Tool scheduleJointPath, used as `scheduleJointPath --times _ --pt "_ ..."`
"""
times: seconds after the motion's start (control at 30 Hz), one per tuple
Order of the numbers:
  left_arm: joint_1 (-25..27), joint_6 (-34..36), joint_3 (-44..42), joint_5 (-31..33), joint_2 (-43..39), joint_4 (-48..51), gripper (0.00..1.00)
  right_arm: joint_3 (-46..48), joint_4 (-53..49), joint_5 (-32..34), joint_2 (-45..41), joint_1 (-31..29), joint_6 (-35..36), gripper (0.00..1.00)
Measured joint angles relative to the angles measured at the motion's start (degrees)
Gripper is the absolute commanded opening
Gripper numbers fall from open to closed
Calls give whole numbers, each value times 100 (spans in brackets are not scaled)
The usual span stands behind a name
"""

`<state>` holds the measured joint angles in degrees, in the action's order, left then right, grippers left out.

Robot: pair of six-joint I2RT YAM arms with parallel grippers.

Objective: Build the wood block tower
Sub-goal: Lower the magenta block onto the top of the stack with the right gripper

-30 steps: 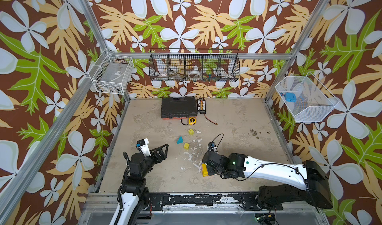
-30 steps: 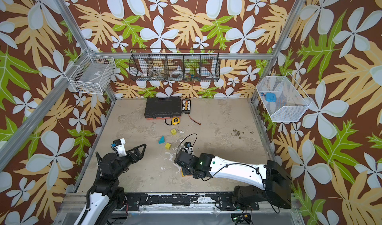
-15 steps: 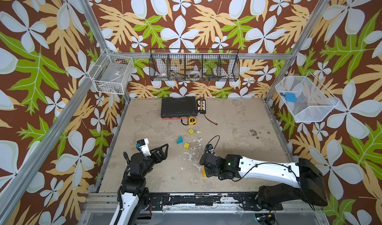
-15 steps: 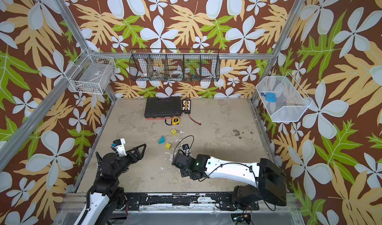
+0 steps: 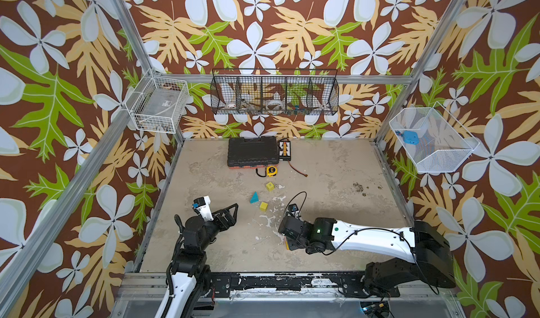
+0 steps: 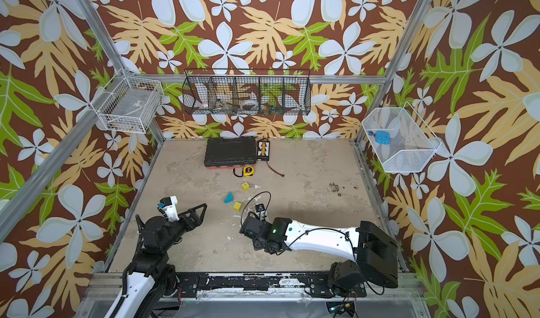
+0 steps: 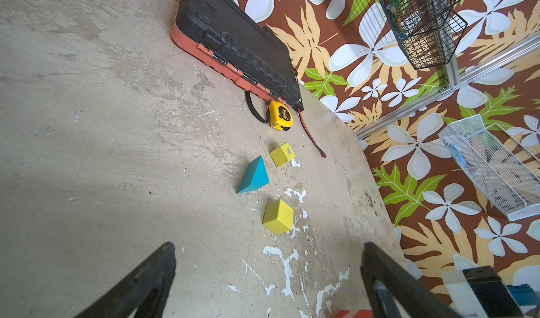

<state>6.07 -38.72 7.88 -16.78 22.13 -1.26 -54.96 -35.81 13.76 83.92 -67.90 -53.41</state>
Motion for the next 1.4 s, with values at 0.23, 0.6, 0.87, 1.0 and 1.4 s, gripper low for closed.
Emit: scheduleJointPath --times 0.23,0.6,0.87,1.0,1.4 --pt "0 0 0 -2 -7 0 100 -57 -48 31 72 2 -17 24" --pt "0 -2 0 -4 -7 -2 100 -114 -151 153 81 2 -37 37" --pt "0 -2 0 -4 -7 -2 100 -138 -173 173 138 4 -37 32" --pt "0 -2 0 -7 -9 -2 100 -138 -175 175 114 2 -39 30" --pt "0 -2 0 -22 -17 -4 100 -142 -166 201 149 2 -42 30"
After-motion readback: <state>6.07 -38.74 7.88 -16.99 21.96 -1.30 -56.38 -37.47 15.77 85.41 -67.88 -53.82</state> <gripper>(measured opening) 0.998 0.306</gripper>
